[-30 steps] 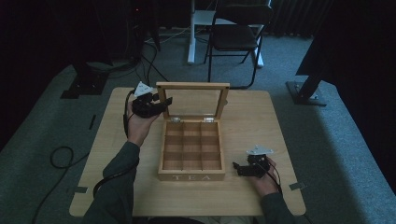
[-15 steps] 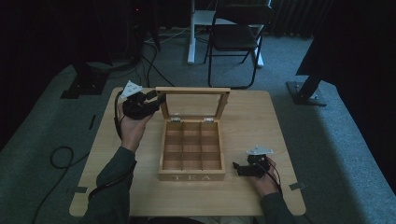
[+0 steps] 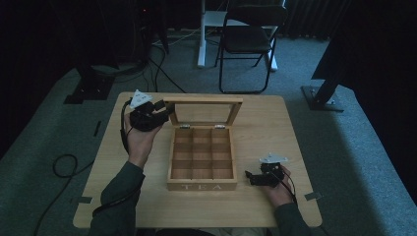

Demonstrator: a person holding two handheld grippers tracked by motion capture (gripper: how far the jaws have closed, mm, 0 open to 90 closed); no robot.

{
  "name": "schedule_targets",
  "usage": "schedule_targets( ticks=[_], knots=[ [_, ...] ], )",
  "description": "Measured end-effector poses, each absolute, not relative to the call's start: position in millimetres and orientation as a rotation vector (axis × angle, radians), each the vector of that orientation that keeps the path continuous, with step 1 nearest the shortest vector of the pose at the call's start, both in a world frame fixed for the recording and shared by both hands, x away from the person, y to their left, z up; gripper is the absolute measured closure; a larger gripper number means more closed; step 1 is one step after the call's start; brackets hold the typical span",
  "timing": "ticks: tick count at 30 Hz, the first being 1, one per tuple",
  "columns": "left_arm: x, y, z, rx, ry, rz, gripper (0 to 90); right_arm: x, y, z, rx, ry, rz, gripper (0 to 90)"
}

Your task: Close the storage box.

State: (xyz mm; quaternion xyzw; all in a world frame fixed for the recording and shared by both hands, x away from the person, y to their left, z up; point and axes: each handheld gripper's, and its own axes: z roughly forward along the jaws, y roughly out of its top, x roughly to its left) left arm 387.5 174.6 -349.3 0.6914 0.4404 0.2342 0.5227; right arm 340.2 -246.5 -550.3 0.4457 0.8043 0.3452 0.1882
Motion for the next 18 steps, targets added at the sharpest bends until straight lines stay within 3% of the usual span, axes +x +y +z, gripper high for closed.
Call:
schedule_targets(
  ticks=[18],
  knots=[
    [371, 178, -363, 1.61, 1.065, 0.49, 54.3, 340, -246, -550, 1.257, 2.262, 0.971, 12.1]
  ],
)
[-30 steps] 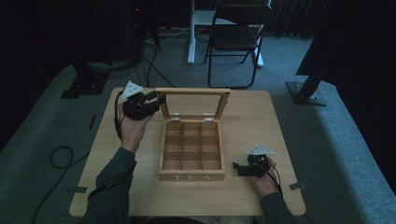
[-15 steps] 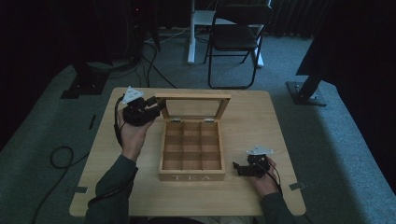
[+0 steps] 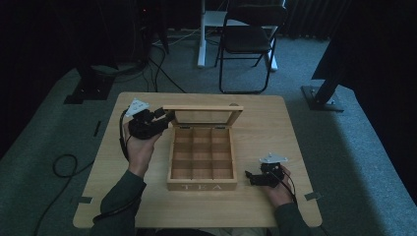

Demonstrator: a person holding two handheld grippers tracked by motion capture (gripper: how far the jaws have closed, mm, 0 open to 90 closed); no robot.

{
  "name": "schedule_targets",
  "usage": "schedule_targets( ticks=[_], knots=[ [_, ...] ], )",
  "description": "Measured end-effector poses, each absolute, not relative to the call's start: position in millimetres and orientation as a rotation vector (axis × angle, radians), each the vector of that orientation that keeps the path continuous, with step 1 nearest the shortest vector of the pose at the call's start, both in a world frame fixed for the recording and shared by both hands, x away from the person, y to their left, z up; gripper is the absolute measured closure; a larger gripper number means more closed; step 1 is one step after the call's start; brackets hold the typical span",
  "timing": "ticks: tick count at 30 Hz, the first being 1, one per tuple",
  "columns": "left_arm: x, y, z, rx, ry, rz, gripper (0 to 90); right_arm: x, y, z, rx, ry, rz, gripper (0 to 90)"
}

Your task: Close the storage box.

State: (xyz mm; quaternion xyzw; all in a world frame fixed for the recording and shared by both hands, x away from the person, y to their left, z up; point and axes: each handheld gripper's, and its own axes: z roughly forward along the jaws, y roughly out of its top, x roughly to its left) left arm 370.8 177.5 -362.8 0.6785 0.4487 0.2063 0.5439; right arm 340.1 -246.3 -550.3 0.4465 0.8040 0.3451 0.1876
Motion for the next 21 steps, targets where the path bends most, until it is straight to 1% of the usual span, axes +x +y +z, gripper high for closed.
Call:
schedule_targets(
  ticks=[21],
  knots=[
    [351, 179, -375, 1.628, 1.064, 0.452, 51.8, 340, -246, -550, 1.254, 2.262, 0.971, 12.1]
  ],
)
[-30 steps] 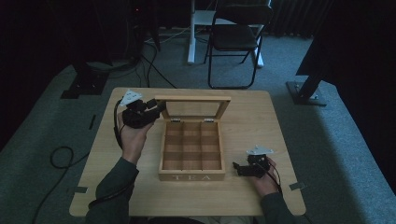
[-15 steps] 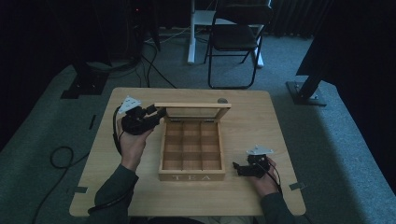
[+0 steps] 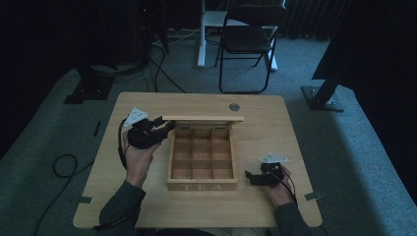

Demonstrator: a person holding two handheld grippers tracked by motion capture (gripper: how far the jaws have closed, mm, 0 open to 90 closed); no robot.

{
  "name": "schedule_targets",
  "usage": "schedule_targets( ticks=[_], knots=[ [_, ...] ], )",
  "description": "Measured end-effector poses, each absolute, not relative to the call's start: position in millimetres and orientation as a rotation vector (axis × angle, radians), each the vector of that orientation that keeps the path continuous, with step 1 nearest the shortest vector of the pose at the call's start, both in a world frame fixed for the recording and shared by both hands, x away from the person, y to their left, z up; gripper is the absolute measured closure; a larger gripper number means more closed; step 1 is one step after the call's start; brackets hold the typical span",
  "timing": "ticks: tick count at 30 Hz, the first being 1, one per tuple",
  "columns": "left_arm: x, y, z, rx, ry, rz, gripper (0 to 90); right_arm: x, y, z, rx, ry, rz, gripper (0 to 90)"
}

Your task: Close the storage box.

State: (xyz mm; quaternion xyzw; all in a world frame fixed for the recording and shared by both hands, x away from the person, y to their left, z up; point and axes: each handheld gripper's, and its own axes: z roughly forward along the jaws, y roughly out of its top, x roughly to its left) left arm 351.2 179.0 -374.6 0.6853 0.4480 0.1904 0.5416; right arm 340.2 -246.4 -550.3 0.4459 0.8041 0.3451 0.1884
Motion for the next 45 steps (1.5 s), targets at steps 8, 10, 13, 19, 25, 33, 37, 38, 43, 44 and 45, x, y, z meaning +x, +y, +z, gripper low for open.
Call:
schedule_targets(
  ticks=[8, 10, 13, 19, 25, 33, 37, 38, 43, 44, 45],
  knots=[
    [346, 177, -380, 1.61, 1.074, 0.459, 50.6, 340, -246, -550, 1.255, 2.263, 0.97, 12.1],
    [345, 177, -382, 1.62, 1.075, 0.456, 50.0, 340, -247, -550, 1.254, 2.264, 0.97, 12.1],
    [344, 176, -383, 1.626, 1.075, 0.458, 49.5, 340, -246, -550, 1.256, 2.263, 0.971, 12.1],
    [340, 176, -385, 1.629, 1.077, 0.457, 49.3, 340, -246, -550, 1.257, 2.263, 0.971, 12.1],
    [337, 176, -386, 1.655, 1.072, 0.461, 49.3, 340, -246, -550, 1.259, 2.263, 0.971, 12.1],
    [330, 177, -391, 1.677, 1.077, 0.45, 48.7, 340, -246, -550, 1.254, 2.262, 0.971, 12.1],
    [326, 178, -395, 1.692, 1.072, 0.443, 47.4, 340, -246, -550, 1.255, 2.263, 0.971, 12.1],
    [326, 178, -396, 1.692, 1.072, 0.436, 46.9, 340, -246, -550, 1.255, 2.262, 0.971, 12.1],
    [322, 179, -399, 1.7, 1.065, 0.432, 46.4, 340, -246, -550, 1.254, 2.263, 0.972, 12.1],
    [321, 179, -400, 1.702, 1.063, 0.432, 46.3, 340, -246, -550, 1.254, 2.263, 0.972, 12.1],
    [320, 179, -400, 1.699, 1.062, 0.432, 45.9, 340, -246, -550, 1.254, 2.263, 0.971, 12.1]
  ],
)
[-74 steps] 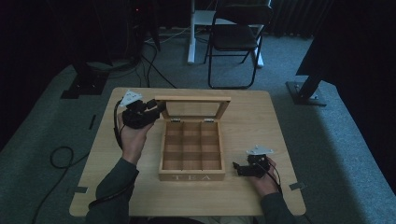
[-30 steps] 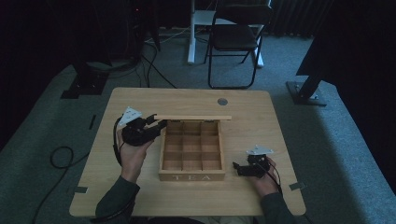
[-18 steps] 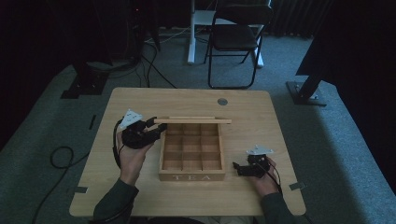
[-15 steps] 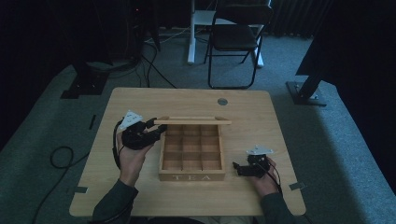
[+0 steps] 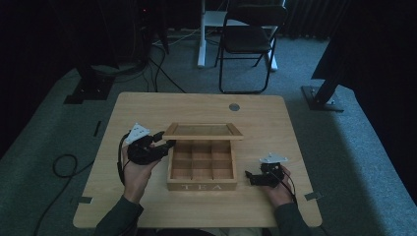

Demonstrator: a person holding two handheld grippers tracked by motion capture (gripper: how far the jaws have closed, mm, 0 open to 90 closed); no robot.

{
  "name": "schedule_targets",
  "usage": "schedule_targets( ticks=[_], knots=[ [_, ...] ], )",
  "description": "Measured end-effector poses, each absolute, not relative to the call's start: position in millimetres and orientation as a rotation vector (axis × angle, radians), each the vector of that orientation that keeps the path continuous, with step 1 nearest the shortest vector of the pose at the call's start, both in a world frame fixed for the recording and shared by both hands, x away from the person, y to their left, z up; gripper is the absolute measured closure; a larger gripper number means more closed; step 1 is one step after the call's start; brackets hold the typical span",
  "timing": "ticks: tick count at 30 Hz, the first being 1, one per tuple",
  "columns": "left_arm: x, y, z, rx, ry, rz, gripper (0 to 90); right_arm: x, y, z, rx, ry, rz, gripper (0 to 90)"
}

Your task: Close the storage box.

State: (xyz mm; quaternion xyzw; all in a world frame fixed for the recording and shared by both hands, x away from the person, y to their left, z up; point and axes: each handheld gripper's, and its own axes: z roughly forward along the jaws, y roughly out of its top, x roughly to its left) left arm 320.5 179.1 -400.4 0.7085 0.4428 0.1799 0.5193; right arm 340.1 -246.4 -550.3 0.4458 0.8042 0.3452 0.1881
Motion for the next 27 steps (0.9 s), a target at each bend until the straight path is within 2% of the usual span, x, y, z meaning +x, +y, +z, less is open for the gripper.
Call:
schedule_targets(
  ticks=[27],
  knots=[
    [304, 176, -421, 1.7, 1.078, 0.416, 42.4, 342, -246, -550, 1.255, 2.26, 0.971, 12.1]
  ],
)
